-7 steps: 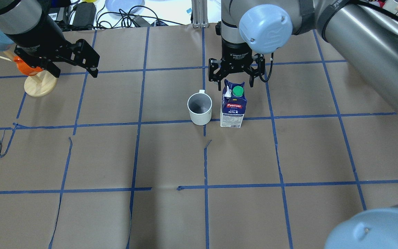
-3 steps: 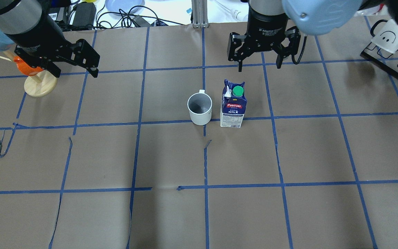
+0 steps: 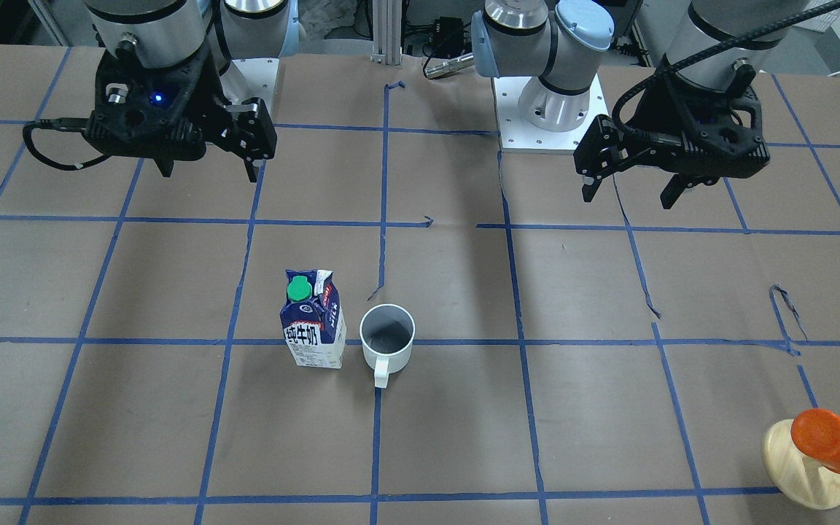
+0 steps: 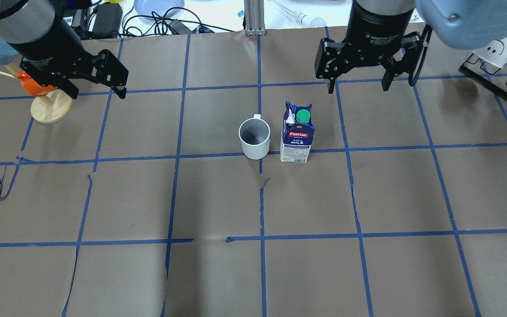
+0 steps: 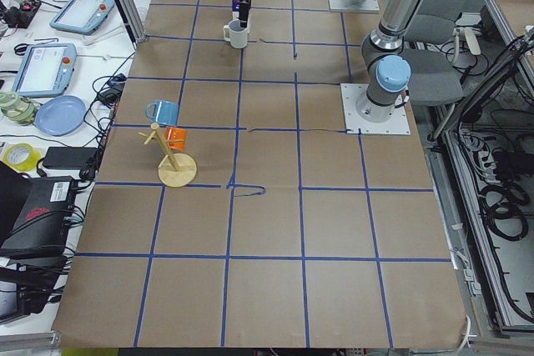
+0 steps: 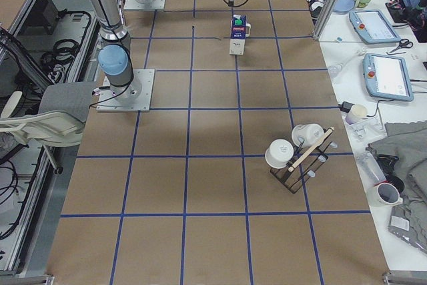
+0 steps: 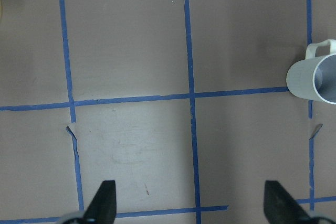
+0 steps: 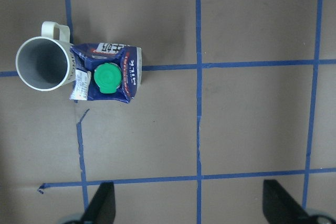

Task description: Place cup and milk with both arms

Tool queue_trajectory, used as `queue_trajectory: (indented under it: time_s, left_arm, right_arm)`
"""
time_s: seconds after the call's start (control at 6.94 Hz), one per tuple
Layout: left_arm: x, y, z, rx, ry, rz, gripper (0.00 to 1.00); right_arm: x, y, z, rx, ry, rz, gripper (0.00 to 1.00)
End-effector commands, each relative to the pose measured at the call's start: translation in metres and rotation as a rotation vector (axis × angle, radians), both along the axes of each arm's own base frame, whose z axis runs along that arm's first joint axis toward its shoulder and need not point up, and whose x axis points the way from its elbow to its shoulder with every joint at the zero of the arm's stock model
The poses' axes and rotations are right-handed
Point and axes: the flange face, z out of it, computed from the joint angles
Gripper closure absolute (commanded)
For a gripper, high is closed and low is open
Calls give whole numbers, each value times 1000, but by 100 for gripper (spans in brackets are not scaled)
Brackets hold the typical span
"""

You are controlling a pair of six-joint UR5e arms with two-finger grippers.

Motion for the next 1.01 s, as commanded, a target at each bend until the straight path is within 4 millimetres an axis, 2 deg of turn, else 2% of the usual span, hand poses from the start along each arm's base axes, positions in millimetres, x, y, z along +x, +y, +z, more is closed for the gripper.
queue_trajectory:
  time_s: [0.0, 0.14, 0.43, 0.86]
  left_arm:
    - [0, 0, 3, -5, -7, 3, 0]
    - [3, -1, 8, -8, -7, 6, 0]
    - [4, -2, 9, 1, -6, 8, 0]
    - [4, -3, 9, 2, -4, 7, 0]
  right_arm:
    - [-31, 28, -13, -18, -3, 6, 1]
    - [-31, 27, -15, -34, 4, 8, 0]
    - [-32, 22, -6, -49, 5, 5, 0]
    - [-32, 21, -5, -50, -7, 2, 0]
